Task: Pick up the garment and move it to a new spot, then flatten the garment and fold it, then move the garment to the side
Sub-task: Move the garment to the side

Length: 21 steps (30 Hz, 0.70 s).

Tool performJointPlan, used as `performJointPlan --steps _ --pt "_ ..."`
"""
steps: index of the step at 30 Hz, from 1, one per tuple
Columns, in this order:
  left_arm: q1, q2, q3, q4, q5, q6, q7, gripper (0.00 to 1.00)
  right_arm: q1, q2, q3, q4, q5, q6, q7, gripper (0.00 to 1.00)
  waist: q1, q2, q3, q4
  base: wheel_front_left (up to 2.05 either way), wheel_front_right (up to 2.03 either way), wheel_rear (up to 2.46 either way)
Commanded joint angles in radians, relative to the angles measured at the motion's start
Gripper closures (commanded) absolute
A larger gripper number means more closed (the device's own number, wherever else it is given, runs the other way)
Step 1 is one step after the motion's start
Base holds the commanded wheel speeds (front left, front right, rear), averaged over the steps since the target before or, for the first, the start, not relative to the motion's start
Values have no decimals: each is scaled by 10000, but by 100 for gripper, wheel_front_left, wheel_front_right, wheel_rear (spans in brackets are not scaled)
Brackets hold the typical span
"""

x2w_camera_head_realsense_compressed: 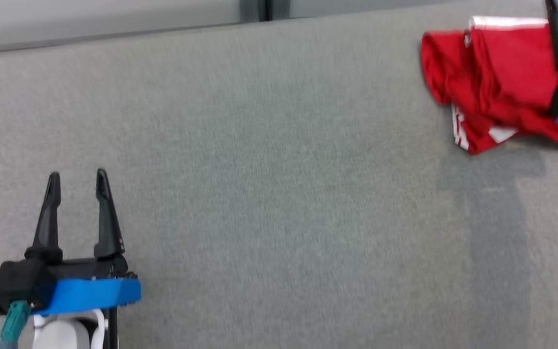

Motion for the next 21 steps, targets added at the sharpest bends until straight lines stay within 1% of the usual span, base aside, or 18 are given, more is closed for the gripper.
performJointPlan --steps 1,3,4,9,12,18,21 --pt "342 -17 134 127 -57 9 -41 0 821 403 -300 -621 -133 -1 -28 0 2 3 -726 -223 0 0 0" --pt "621 -21 242 252 -86 15 -40 0 1489 789 -467 -1145 -213 -1 -28 0 2 3 -1144 -160 0 0 0" --pt "621 -21 242 252 -86 15 -40 0 1489 789 -467 -1145 -213 -1 -28 0 2 3 -1144 -160 0 0 0" --pt "1256 -38 405 522 -129 22 -40 0 3032 1748 -695 -2169 -274 -1 -29 0 2 3 -2075 41 0 0 0" --pt "1549 -40 397 690 -165 22 -38 0 3926 2129 -768 -2641 -306 -1 -31 0 2 3 -2529 222 0 0 0" --pt "1924 -44 387 1024 -262 28 -40 0 5482 2688 -933 -3403 -131 -1 -30 0 2 3 -3118 494 0 0 0" --pt "2030 -47 400 1182 -258 26 -40 0 6259 2856 -1251 -3820 -28 -1 -31 0 2 3 -3308 590 0 0 0"
